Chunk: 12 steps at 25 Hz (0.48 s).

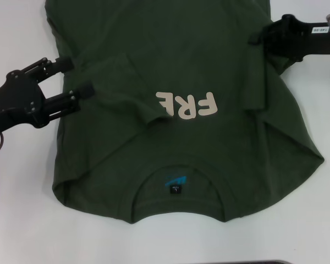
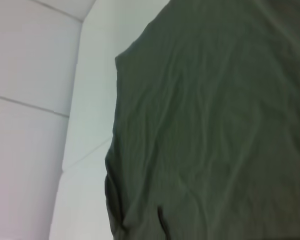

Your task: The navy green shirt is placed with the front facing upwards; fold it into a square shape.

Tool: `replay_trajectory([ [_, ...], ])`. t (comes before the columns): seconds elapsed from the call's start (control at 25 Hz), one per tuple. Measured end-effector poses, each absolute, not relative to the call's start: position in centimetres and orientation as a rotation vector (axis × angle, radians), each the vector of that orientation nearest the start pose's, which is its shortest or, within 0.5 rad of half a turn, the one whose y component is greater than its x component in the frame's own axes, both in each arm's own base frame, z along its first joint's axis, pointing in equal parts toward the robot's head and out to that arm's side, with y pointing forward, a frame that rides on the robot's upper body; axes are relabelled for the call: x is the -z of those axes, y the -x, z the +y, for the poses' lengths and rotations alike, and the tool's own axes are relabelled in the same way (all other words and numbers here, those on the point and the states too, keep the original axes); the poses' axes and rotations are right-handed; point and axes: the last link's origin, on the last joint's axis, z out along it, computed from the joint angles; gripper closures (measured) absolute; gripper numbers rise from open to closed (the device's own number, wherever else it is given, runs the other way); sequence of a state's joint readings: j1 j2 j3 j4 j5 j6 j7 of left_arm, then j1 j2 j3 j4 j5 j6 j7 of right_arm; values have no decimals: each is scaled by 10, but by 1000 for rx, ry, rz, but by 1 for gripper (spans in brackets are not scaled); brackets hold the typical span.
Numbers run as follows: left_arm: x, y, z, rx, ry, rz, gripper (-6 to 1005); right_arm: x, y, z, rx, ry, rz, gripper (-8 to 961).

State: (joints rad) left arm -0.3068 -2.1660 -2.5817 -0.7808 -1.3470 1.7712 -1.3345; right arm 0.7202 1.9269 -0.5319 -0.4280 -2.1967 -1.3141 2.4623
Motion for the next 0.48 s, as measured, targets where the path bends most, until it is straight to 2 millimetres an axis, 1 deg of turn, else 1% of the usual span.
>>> replay_trajectory([
  [0.08,-26,278,269,1087,2466,-633,186,-27,-278,394,-664,2025,2021,867],
  [0.24,-26,278,269,1087,2465,-632,186,-26,-276,394,-633,2050,2006,728],
  [0.48,-27,279,270,1084,2460,-633,186,-37,-276,394,-642,2086,1967,534],
])
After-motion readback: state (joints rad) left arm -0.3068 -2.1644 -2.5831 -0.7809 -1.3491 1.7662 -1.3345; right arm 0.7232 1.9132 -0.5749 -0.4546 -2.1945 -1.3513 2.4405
